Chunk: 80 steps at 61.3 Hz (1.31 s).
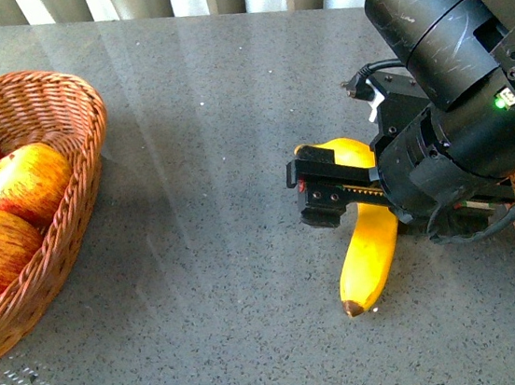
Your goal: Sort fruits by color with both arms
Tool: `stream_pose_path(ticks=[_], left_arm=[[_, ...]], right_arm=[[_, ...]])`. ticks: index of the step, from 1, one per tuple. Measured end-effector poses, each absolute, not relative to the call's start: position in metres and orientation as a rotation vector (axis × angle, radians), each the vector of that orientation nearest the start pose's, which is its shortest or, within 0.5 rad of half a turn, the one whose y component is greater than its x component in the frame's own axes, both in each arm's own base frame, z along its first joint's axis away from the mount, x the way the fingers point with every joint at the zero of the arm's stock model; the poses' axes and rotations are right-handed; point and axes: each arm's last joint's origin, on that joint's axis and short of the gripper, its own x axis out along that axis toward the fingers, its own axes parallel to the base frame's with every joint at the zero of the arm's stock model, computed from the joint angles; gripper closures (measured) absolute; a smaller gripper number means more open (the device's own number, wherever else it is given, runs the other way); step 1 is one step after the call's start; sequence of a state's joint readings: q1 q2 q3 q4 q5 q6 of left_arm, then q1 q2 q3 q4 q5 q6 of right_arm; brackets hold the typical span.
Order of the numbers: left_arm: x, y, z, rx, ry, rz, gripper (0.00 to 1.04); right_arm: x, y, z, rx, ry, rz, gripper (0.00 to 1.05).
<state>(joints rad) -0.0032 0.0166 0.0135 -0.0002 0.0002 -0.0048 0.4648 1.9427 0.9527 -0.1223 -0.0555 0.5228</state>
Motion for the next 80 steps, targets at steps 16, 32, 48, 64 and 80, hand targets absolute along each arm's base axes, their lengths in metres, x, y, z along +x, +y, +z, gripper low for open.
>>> stream_pose_path(ticks=[16, 32, 48, 64, 80], left_arm=[[0.098, 0.000, 0.167, -0.005, 0.003, -0.003, 0.09], [0.098, 0.000, 0.167, -0.005, 0.003, -0.003, 0.09], [0.098, 0.000, 0.167, -0.005, 0.003, -0.003, 0.09], [0.098, 0.000, 0.167, -0.005, 0.003, -0.003, 0.09], [0.098, 0.000, 0.167, -0.005, 0.003, -0.003, 0.09]], right_arm=[[0.299, 0.156, 0.111, 0.266, 1.147, 0.236, 0.72], [0.282, 0.147, 0.167, 0.312, 0.958, 0.337, 0.79], [0.270, 0.108, 0.194, 0.338, 0.854, 0.301, 0.80], [0.262, 0.023, 0.209, 0.372, 0.727, 0.091, 0.80], [0.239, -0.038, 0.178, 0.358, 0.775, -0.030, 0.56]])
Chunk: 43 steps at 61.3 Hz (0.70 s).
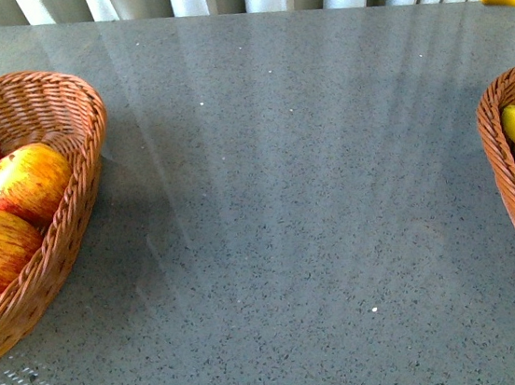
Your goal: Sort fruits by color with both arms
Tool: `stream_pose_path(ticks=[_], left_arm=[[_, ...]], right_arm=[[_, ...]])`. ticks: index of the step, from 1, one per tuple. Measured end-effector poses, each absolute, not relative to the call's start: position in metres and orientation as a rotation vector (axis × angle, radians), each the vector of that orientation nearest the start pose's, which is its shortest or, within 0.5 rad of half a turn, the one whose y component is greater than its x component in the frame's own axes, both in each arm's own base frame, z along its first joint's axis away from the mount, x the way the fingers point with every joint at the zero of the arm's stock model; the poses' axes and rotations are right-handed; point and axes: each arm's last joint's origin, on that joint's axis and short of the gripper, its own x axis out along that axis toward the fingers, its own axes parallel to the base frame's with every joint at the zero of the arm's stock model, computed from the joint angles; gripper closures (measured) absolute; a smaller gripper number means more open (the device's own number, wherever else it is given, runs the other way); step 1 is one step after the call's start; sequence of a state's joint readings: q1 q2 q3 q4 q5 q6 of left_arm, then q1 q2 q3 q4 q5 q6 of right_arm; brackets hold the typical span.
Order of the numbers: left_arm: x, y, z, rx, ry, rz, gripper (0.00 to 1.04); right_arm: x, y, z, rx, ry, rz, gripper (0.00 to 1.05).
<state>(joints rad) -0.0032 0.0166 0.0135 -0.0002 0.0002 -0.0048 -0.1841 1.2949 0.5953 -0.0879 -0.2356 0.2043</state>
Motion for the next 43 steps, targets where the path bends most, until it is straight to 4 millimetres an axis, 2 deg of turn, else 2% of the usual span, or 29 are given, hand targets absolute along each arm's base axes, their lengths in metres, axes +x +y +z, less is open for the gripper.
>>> stream_pose_path(ticks=[3, 10, 16, 43], left_arm=[[0.098, 0.000, 0.167, -0.005, 0.003, -0.003, 0.09], [0.098, 0.000, 0.167, -0.005, 0.003, -0.003, 0.09], [0.098, 0.000, 0.167, -0.005, 0.003, -0.003, 0.09], [0.098, 0.000, 0.167, -0.005, 0.003, -0.003, 0.09]], right_arm=[[0.235, -0.046, 0.175, 0.343, 0.759, -0.047, 0.44], [0.229, -0.055, 0.175, 0.323, 0.713, -0.067, 0.23], [0.225, -0.056, 0.174, 0.318, 0.697, -0.073, 0.08], [0.225, -0.056, 0.175, 0.315, 0.695, -0.074, 0.09]])
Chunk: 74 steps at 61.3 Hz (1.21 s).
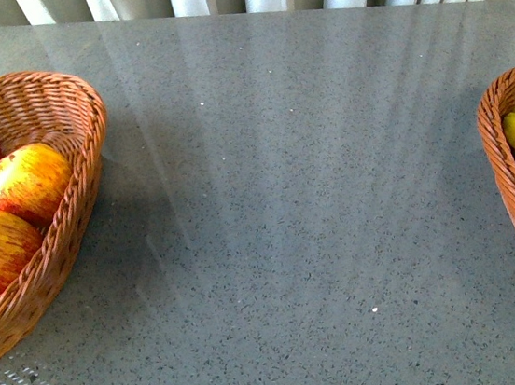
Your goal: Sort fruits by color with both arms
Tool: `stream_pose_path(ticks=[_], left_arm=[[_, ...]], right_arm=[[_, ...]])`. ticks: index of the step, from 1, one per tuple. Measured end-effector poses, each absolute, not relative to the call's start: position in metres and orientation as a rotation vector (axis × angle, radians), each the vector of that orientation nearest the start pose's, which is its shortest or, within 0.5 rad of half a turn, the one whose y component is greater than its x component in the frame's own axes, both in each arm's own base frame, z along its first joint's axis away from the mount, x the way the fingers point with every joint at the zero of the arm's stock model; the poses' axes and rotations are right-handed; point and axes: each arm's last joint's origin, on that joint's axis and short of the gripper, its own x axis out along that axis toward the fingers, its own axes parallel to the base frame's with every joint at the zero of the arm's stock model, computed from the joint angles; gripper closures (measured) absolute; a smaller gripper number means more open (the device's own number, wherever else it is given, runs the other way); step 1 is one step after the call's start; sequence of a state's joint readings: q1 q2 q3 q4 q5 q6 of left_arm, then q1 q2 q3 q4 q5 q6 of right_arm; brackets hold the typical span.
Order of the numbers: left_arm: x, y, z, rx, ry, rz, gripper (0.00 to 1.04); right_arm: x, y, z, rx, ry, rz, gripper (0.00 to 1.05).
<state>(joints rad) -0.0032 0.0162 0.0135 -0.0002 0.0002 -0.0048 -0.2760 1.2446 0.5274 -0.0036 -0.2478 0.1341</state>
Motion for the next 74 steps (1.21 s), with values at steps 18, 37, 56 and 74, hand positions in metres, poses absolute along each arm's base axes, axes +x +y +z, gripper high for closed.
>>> stream_pose_path(ticks=[18, 37, 56, 74], left_arm=[[0.098, 0.000, 0.167, -0.005, 0.003, -0.003, 0.09], [0.098, 0.000, 0.167, -0.004, 0.003, -0.003, 0.09], [0.098, 0.000, 0.167, -0.005, 0.003, -0.003, 0.09], [0.098, 0.000, 0.167, -0.005, 0.003, -0.003, 0.09]], right_arm=[[0.187, -0.029, 0.165, 0.016, -0.001, -0.012, 0.68], [0.151, -0.006, 0.162, 0.004, 0.017, -0.025, 1.03], [0.134, -0.001, 0.170, 0.003, -0.007, -0.003, 1.03], [0.122, 0.000, 0.172, 0.003, -0.017, -0.003, 1.03]])
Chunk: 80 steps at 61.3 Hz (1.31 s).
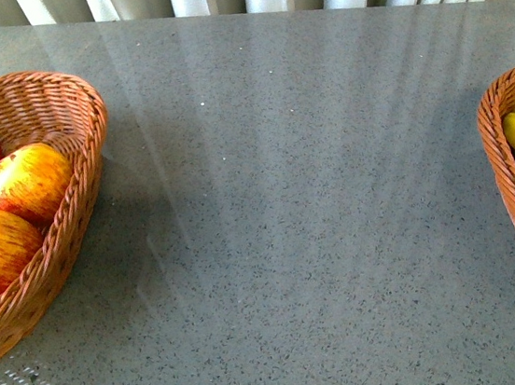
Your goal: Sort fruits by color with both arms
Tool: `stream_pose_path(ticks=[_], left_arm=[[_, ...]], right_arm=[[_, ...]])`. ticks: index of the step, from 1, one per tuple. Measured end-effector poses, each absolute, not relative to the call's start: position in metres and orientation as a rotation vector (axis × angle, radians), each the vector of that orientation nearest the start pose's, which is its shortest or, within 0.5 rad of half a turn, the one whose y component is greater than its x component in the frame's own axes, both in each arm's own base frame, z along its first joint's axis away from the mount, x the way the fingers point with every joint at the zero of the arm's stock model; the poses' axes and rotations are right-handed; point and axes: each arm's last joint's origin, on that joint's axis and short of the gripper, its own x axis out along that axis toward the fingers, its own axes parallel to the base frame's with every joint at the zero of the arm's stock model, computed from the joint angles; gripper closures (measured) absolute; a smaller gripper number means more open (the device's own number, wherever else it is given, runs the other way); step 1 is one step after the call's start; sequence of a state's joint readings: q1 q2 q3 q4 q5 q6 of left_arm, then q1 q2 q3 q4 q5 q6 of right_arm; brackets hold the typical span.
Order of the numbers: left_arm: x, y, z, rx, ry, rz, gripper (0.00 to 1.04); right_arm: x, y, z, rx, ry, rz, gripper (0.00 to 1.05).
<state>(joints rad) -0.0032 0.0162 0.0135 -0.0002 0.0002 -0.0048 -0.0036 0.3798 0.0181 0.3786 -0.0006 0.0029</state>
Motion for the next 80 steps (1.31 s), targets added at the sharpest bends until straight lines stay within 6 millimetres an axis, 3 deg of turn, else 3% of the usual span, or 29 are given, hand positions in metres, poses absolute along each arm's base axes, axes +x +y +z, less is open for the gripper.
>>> stream_pose_path(ticks=[56, 80], left_arm=[[0.098, 0.000, 0.167, -0.004, 0.003, -0.003, 0.09], [0.098, 0.000, 0.167, -0.004, 0.003, -0.003, 0.09]], right_arm=[[0.097, 0.000, 0.169, 0.002, -0.013, -0.002, 1.03], [0.097, 0.000, 0.169, 0.002, -0.014, -0.002, 0.33]])
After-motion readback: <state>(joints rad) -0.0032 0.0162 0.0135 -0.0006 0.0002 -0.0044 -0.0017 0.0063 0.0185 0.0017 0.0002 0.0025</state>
